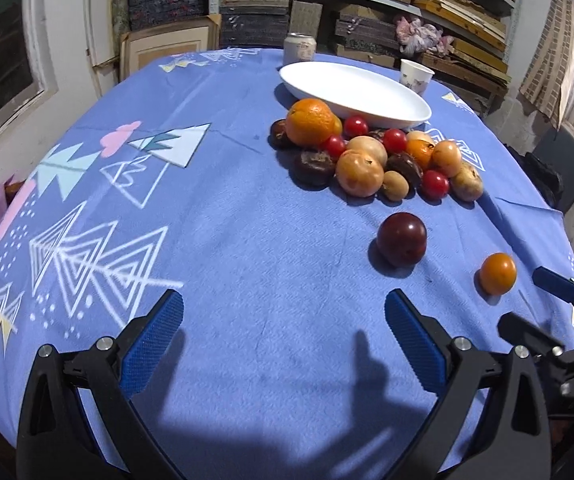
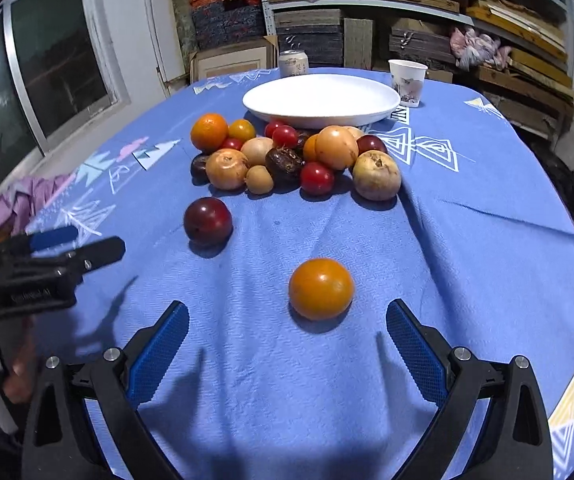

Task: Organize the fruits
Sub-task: 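Move the left tool to the dark red plum while the right tool approaches the small orange fruit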

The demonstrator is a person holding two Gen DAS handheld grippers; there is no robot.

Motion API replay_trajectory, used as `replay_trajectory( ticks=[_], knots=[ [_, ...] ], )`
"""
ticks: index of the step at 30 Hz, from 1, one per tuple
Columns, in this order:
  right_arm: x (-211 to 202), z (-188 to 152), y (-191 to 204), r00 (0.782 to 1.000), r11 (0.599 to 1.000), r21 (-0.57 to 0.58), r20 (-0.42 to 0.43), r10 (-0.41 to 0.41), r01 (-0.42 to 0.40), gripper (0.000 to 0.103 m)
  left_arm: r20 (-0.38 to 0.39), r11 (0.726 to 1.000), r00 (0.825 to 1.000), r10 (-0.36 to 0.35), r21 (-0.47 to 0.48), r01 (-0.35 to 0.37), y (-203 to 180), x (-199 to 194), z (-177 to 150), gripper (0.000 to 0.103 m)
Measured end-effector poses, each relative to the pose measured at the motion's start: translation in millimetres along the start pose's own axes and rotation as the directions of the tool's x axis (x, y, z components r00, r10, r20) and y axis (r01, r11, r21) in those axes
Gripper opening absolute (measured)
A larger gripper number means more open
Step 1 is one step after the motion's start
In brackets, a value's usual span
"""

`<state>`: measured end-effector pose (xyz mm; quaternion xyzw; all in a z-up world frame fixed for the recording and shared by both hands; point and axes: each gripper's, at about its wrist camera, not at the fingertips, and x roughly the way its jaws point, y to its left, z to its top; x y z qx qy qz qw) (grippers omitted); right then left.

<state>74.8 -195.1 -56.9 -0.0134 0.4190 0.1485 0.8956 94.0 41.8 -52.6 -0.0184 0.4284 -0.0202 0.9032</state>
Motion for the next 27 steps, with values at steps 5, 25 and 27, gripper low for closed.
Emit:
replay_trajectory(
  ticks=[5, 25, 27],
  knots=[
    [9, 7, -15, 1.0, 0.999, 0.045, -0.004, -0.009, 0.009, 0.1, -0.005, 0.997, 1.0, 0.008, 0.079, -0.007, -14, 8, 14, 0.099],
    [38, 17, -19, 0.999, 1.0, 0.012, -0.042, -0.026, 0.027, 0.047, -0.033, 0.936, 0.991, -0.129, 0.326, 0.132, -79, 51, 32, 0.067],
    [38, 17, -19, 0.999, 1.0, 0.016, -0.042, -0.021, 0.022, 0.046, -0.022, 0.926, 0.99, -0.141, 0.35, 0.14, -85, 50, 30, 0.057]
  ],
)
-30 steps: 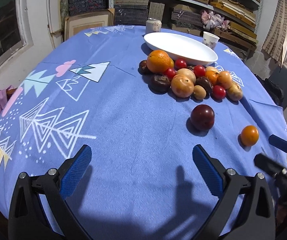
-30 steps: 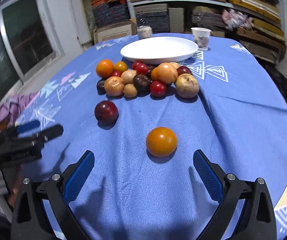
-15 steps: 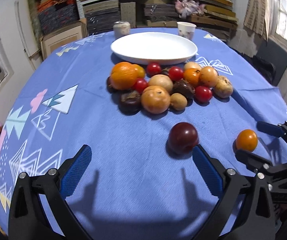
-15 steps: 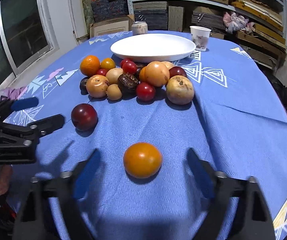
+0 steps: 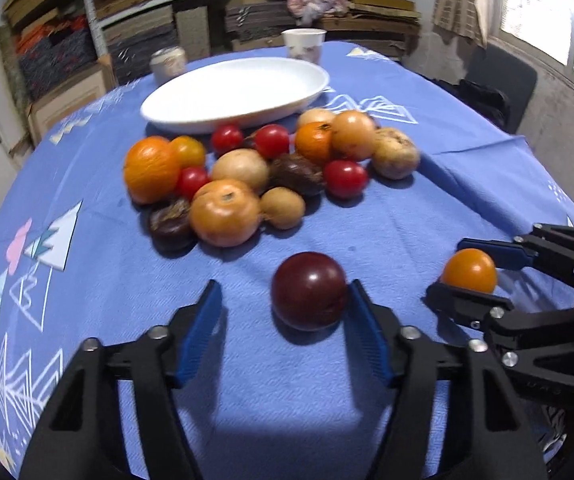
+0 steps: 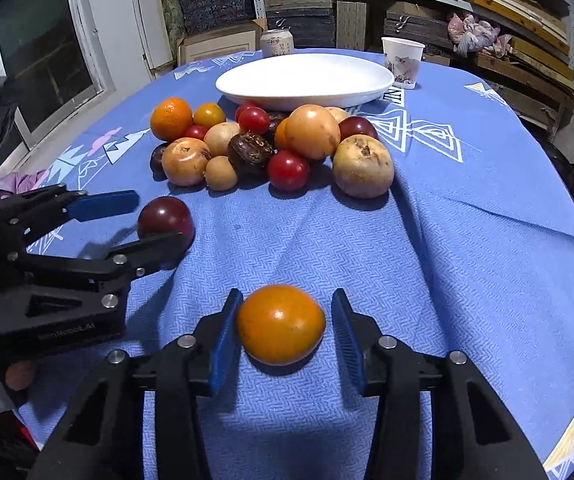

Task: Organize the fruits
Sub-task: 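Move the left tool to the dark red plum while the right tool approaches the small orange fruit, then close the left tool on the plum while the right tool closes on the orange fruit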

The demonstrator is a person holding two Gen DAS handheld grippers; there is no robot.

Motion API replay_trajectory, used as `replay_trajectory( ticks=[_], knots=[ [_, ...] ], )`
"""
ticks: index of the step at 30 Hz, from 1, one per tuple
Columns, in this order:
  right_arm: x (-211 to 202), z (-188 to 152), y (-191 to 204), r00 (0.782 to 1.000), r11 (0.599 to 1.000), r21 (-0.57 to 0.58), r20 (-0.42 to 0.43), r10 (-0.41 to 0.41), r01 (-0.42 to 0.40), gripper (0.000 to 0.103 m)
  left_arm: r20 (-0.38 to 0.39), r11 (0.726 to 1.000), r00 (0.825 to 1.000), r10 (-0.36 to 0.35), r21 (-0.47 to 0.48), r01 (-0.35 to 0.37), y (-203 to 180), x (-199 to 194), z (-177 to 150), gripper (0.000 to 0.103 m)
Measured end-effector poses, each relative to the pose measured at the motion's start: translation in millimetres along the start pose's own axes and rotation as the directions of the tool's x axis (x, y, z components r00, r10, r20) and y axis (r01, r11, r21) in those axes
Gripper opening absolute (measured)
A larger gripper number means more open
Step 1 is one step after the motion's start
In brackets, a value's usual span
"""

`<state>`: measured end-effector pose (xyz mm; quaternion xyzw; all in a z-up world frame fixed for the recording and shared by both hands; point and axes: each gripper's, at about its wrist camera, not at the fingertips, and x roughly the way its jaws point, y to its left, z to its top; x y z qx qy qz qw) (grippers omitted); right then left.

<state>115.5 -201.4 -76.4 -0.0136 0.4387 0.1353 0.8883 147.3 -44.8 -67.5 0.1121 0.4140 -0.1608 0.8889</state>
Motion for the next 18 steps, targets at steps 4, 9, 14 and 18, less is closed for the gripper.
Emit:
replay_trajectory(
  ticks=[4, 9, 14, 18],
  knots=[
    [1, 0, 1, 1.0, 1.0, -0.002, -0.001, 0.007, -0.007, 0.042, -0.048, 0.997, 0.996, -0.079, -0.007, 0.079, 0, 10, 1, 0.04],
    [1, 0, 1, 1.0, 1.0, 0.002, 0.001, 0.011, -0.011, 0.041, -0.054, 0.992, 0.991, -0.12, -0.044, 0.118, 4, 14, 3, 0.039],
    [-5, 4, -7, 0.999, 0.998, 0.049, -0.007, 0.047, -0.047, 0.04, -0.038, 0.985, 0.99, -0.139, -0.109, 0.134, 21, 0, 10, 0.038],
    [-33, 40, -14, 0.997, 0.999, 0.035, 0.076, 0.024, -0.027, 0.04, 0.064, 0.992, 0.996, -0.064, -0.108, 0.07, 43, -31, 47, 0.038]
  ],
)
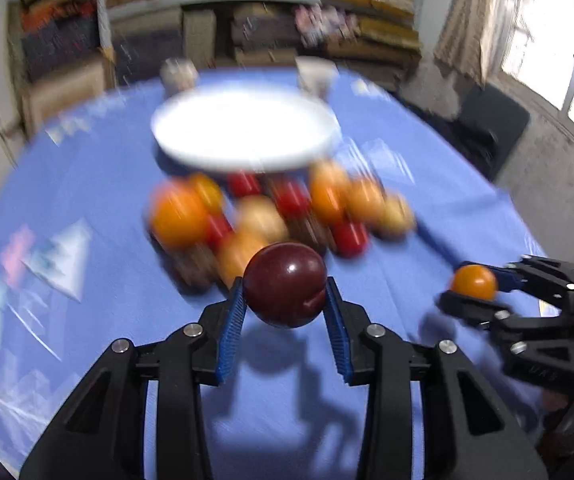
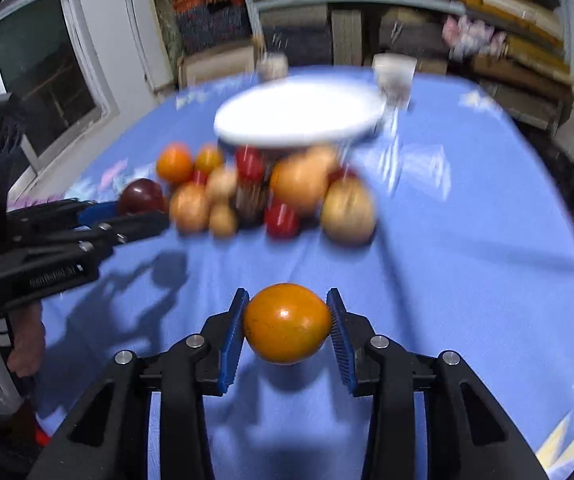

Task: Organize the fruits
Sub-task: 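Close the left tool on the plum while the right tool closes on the orange fruit, then carry both fruits onto the white plate and open both tools, then grasp the large orange with the left tool while the right tool grasps a yellow-orange fruit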

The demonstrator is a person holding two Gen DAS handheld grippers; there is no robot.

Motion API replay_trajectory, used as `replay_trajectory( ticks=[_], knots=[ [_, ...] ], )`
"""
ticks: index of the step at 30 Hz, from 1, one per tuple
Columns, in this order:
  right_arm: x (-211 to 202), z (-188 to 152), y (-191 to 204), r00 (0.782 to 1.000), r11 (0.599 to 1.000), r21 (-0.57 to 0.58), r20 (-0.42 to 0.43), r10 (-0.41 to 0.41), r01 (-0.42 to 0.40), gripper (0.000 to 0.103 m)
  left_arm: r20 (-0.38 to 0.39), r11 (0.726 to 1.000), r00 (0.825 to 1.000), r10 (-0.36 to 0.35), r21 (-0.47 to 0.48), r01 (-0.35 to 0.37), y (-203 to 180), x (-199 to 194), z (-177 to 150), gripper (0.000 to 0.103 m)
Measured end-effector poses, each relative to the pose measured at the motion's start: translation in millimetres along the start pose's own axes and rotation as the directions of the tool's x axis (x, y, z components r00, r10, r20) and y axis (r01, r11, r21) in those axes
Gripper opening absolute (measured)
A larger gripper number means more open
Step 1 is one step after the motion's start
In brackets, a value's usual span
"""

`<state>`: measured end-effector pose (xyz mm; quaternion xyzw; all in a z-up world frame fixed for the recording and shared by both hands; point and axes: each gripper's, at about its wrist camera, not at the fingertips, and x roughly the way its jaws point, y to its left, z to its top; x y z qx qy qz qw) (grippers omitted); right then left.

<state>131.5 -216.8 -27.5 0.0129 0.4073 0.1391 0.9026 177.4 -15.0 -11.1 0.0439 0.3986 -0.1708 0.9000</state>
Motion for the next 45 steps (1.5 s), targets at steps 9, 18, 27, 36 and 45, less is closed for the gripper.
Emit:
replay_trajectory(
  ticks=[9, 18, 27, 36, 45],
  knots=[
    [77, 135, -1, 0.997, 0.997, 0.027, 0.035, -0.075, 0.074, 0.04, 0.048, 0.996, 0.996, 0.08, -0.044, -0.077, 40, 51, 107, 0.038],
    [170, 163, -9, 0.993, 0.993, 0.063, -0.068, -0.096, 0.1, 0.041, -0.098, 0.991, 0.991, 0.088, -0.093, -0.097, 77, 139, 119, 0.045],
    [148, 161, 3, 0.989, 0.989, 0.004, -0.001, -0.148, 0.148, 0.042, -0.035, 0.99, 0.994, 0.106, -0.085, -0.108, 74, 113, 115, 0.071],
    [23, 115, 24, 0.955, 0.992, -0.004, 0.272, -0.118, 0.124, 0.096, 0.067, 0.968, 0.981, 0.18, -0.191, -0.165, 94, 27, 53, 0.089],
    [31, 51, 22, 0.962, 0.993, 0.001, 0.245, -0.118, 0.121, 0.096, 0.059, 0.961, 0.965, 0.255, -0.127, -0.246, 68, 42, 16, 0.089]
  ],
)
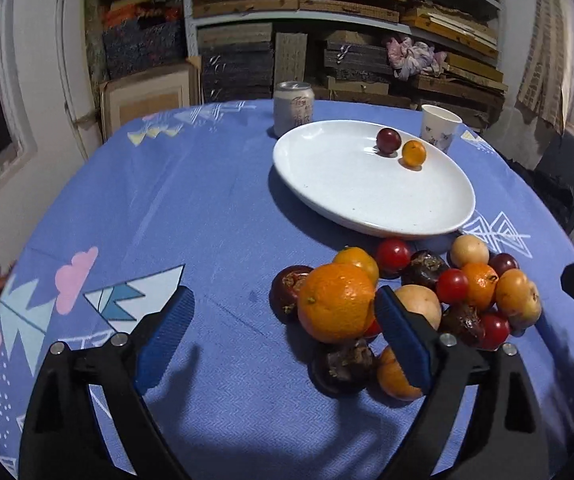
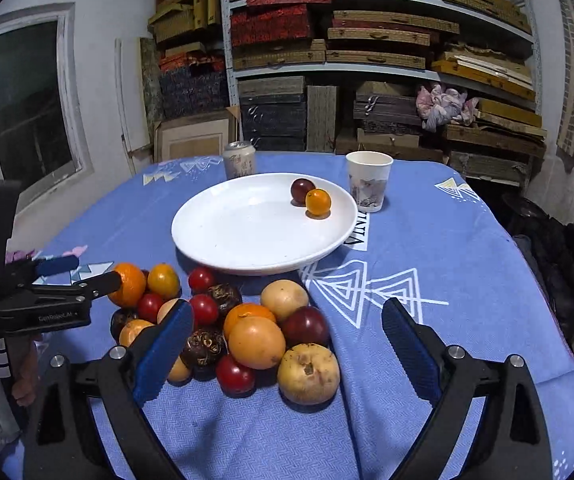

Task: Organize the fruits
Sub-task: 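Grasp the large orange with the left tool while the right tool grasps a yellow-orange fruit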

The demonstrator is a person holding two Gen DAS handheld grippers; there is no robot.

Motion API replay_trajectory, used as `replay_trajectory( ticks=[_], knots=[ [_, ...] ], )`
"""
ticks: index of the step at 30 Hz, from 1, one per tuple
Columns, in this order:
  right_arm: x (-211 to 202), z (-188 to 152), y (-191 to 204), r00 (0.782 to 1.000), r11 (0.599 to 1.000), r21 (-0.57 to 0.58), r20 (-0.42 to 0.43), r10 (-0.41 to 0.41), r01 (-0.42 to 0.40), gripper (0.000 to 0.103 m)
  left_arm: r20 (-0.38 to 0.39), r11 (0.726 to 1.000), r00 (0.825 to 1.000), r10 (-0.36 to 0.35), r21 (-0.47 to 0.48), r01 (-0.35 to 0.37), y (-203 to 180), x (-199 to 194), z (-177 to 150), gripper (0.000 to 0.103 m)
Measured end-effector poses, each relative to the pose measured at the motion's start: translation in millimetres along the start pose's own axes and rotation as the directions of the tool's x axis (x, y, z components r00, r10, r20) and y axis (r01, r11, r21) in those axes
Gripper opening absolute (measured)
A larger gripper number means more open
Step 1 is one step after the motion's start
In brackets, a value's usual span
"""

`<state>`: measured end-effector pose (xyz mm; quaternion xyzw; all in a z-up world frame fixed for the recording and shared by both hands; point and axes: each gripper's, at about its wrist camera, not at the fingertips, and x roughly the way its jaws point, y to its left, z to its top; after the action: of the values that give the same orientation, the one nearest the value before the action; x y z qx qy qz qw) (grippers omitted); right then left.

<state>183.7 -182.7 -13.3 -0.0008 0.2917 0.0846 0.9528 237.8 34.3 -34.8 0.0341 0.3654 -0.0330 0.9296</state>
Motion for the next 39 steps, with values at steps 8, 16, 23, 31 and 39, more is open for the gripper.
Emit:
replay_trajectory(
  ticks=[8, 16, 23, 31, 39],
  knots=[
    [7, -4, 5, 1.0, 0.999, -0.025, -0.014, -0.026, 0.026, 0.096, 0.01, 0.998, 0.999, 0.032, 0.061, -0.032, -17, 12, -4, 0.089],
    [18, -11, 11, 0.998, 0.998, -0.048, -0.053, -0.03, 0.027, 0.096, -0.027, 0.997, 0.999, -0.043, 0.059, 0.044, -17, 20, -6, 0.06],
    [31, -17, 21, 0.995, 0.995, -0.095, -0.093, -0.029, 0.02, 0.086, -0.035, 0.995, 0.996, -0.077, 0.064, 0.08, -20, 20, -7, 0.047],
    [45, -20, 18, 0.99, 0.997, -0.074, -0.138, -0.011, 0.0, 0.06, -0.035, 0.995, 0.996, -0.081, 0.057, 0.083, -18, 19, -7, 0.046],
    [45, -23, 32, 0.992, 0.989, -0.145, -0.125, -0.016, -0.002, 0.04, -0.015, 0.996, 0.998, -0.06, 0.06, 0.061, -17, 15, -8, 0.046]
  ],
)
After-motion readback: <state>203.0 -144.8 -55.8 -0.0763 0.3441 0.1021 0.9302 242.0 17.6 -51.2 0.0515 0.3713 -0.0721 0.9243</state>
